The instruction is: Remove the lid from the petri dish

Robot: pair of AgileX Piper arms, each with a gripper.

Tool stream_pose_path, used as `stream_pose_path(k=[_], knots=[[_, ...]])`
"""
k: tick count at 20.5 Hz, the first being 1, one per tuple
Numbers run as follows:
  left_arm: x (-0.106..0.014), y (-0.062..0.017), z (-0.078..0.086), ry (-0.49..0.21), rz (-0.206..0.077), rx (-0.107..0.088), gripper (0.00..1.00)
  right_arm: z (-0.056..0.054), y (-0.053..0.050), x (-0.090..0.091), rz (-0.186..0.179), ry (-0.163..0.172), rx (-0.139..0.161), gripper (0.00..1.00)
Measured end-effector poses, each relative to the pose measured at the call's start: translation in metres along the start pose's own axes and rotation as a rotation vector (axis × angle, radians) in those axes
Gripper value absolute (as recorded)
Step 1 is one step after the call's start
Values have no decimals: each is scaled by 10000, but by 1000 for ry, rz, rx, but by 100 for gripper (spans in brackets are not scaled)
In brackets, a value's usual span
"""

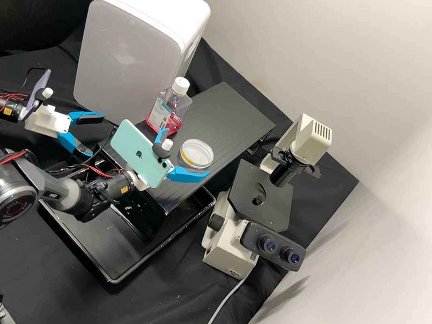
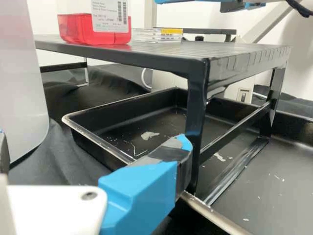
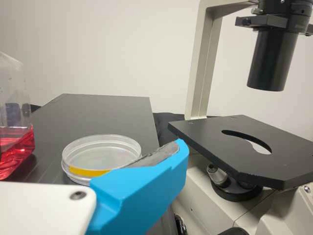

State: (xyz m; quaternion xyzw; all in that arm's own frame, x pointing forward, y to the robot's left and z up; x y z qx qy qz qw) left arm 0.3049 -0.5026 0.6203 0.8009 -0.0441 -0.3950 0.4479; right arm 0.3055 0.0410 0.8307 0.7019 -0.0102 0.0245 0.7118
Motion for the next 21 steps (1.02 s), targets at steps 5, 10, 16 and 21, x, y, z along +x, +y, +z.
stream_pose_path(k=[5,10,16,21], knots=[[0,0,0,0,0,0,100,0,0,0,0,0,0,100],[0,0,0,0,0,0,100,8,16,-18,20,11,-1,100],[0,0,0,0,0,0,100,118,21,-108,55,11,-8,100],[0,0,0,0,0,0,100,254,-114,-121,10,-13,-20,100]])
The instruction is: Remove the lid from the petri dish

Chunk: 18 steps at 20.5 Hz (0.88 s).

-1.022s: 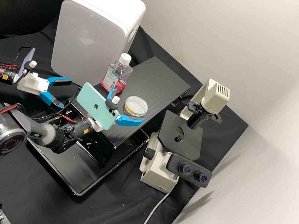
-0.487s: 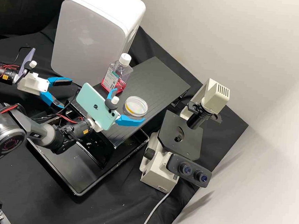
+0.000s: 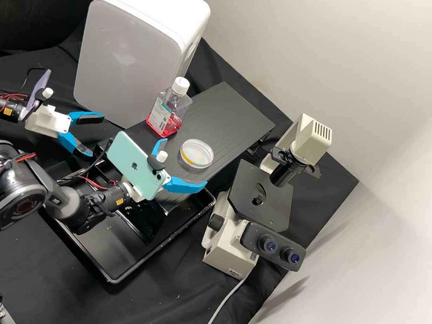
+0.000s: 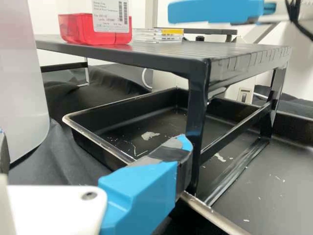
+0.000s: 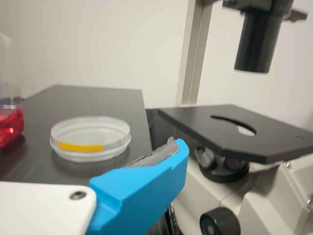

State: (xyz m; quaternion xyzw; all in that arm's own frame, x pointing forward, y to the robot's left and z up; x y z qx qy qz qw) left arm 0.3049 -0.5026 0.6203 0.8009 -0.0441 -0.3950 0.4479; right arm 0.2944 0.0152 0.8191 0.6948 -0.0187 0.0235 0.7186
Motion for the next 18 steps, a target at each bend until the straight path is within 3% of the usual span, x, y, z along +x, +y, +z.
stream_pose_path(k=[5,18], knots=[[0,0,0,0,0,0,100,69,-74,20,-22,-21,0,100],[0,0,0,0,0,0,100,13,-33,190,8,13,0,100]])
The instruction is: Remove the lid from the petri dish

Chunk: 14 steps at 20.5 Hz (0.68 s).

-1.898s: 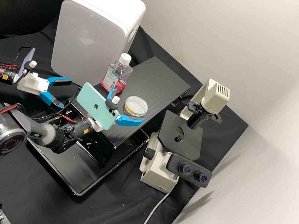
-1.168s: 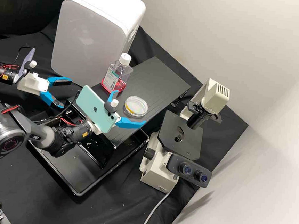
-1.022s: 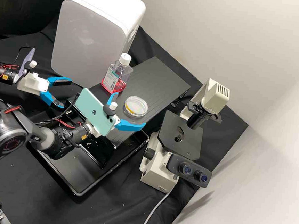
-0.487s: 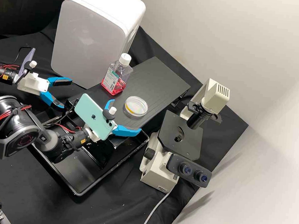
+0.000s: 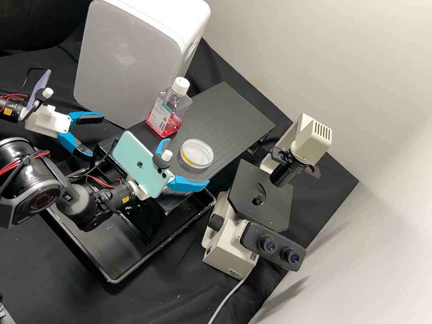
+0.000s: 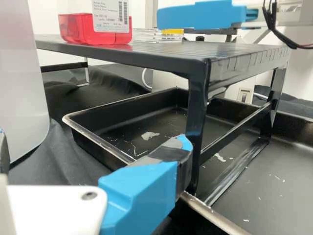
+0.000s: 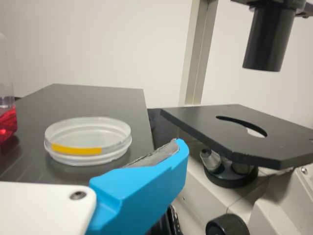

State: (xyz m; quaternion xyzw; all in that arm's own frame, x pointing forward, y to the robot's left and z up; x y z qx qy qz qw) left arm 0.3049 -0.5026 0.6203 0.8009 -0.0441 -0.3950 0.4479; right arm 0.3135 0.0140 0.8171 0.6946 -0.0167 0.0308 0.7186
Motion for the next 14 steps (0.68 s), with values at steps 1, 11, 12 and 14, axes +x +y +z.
stream_pose_path(k=[1,11,12,14], knots=[[0,0,0,0,0,0,100,-9,9,22,5,5,0,100],[0,0,0,0,0,0,100,-53,-113,228,-29,-8,-4,100],[0,0,0,0,0,0,100,-54,-130,243,-34,-12,-6,100],[0,0,0,0,0,0,100,-53,-158,269,-40,-16,-6,100]])
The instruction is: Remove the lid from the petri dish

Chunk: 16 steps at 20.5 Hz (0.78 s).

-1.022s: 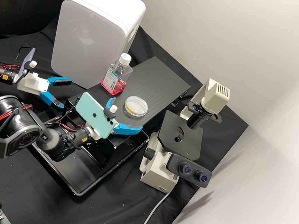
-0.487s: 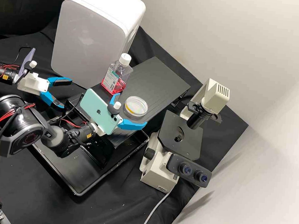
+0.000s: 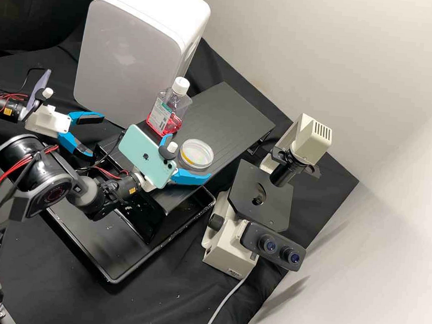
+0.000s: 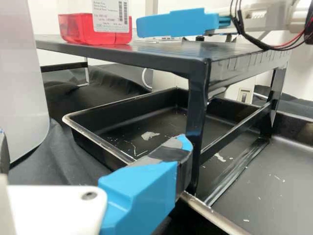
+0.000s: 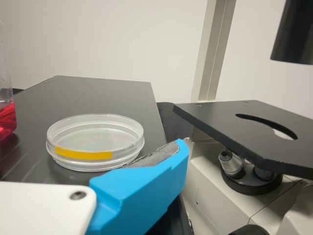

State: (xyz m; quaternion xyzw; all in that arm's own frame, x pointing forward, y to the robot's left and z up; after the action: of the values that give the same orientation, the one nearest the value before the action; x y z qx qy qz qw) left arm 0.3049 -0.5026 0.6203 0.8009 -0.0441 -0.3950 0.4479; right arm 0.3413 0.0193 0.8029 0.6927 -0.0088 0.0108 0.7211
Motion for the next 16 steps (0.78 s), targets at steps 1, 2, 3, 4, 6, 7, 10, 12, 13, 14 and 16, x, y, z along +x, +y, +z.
stream_pose_path(k=[1,2,3,4,6,7,10,12,13,14,16], knots=[[0,0,0,0,0,0,100,-9,-5,16,-5,0,-6,100],[0,0,0,0,0,0,100,-12,-3,25,-5,-1,-7,100],[0,0,0,0,0,0,100,-17,-4,37,-7,-1,-7,100],[0,0,0,0,0,0,100,-22,0,56,-4,2,-7,100],[0,0,0,0,0,0,100,-14,-10,81,-6,1,-21,100],[0,0,0,0,0,0,100,-17,-5,98,-2,2,-20,100],[0,0,0,0,0,0,100,-7,-8,143,-7,-6,-19,100],[0,0,0,0,0,0,100,4,12,168,-6,-13,-21,100],[0,0,0,0,0,0,100,1,17,179,-6,-15,-19,100],[0,0,0,0,0,0,100,-5,27,189,-2,-15,-17,100],[0,0,0,0,0,0,100,-12,33,222,3,-11,-18,100]])
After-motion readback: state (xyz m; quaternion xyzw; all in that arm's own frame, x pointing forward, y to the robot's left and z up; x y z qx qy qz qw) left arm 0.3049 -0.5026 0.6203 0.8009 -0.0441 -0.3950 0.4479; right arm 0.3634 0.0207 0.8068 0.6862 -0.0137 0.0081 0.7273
